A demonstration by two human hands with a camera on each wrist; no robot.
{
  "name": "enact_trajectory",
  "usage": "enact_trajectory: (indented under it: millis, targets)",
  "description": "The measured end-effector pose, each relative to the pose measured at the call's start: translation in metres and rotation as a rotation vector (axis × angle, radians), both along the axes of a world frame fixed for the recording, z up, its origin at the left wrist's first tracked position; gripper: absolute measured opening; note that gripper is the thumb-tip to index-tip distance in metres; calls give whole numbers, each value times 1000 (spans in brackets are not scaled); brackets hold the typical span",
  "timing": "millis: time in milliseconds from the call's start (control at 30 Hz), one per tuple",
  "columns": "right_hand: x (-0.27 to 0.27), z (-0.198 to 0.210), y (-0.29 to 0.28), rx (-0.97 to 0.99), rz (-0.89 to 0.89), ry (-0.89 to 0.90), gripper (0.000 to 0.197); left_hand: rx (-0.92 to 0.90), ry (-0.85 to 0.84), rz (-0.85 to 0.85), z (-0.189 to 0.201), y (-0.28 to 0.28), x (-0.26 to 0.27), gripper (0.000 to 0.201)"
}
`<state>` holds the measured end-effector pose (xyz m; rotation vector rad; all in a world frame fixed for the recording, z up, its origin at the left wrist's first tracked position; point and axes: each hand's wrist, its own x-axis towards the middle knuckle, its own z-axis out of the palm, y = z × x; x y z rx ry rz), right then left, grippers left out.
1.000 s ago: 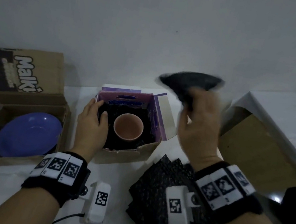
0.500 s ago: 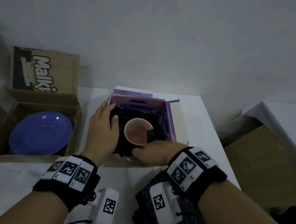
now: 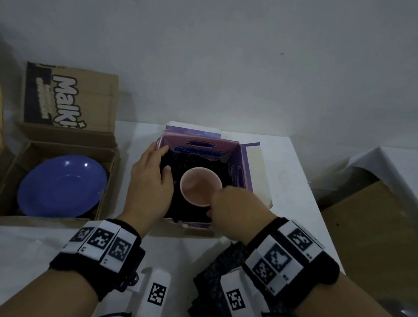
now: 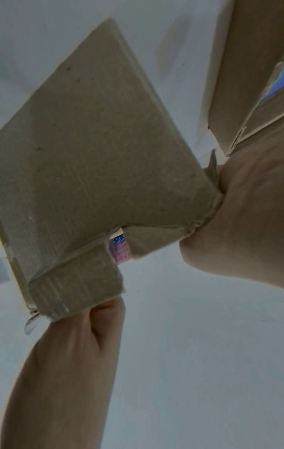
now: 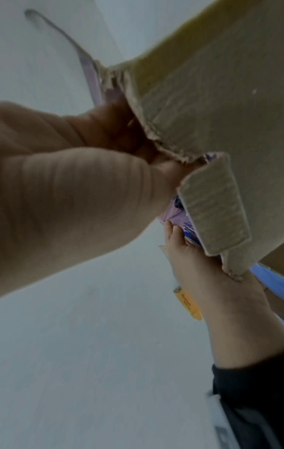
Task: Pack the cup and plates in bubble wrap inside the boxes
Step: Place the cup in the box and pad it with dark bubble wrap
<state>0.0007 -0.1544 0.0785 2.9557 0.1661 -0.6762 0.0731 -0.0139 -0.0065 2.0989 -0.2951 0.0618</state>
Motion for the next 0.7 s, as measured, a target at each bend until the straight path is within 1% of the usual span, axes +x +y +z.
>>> enact_trajectory:
  millis: [67,100,167,233,300,333,367,433,467,500,567,633,700]
  targets:
    - [2,-6,-3,59,6,182,35,-4,3,5,0,0,0,44]
    - [5,-9,-4,78,-22,243,41,-7,1,7,0,0,0,44]
    - [11,-18,-4,110,-139,305,48,-15,-5,6,-1,0,0,43]
    - [16,-29,-3,112,-236,334,47,-18,-7,1,-3,0,1,43]
    - [19,-31,-3,129,-293,358,47,-21,5,2,-4,0,1,43]
    - [19,-27,-3,128,-297,351,46,-25,8,2,-4,1,1,44]
    - [20,-20,-2,102,-258,313,43,-27,8,0,-3,0,1,44]
    - [23,-2,-1,12,-130,122,33,-28,7,-3,-2,0,2,44]
    - [23,5,-1,-17,-70,13,36,-28,8,-1,-3,0,2,44]
    - [24,7,0,-24,-54,-63,48,-27,11,3,-3,0,2,44]
    - [27,2,-1,-9,-83,-102,75,-27,19,10,-3,1,1,44]
    - [29,-9,-3,-42,-109,-95,89,-27,22,7,-2,1,0,44]
    - [32,-21,-5,-108,-77,-136,96,-18,12,2,-1,1,0,44]
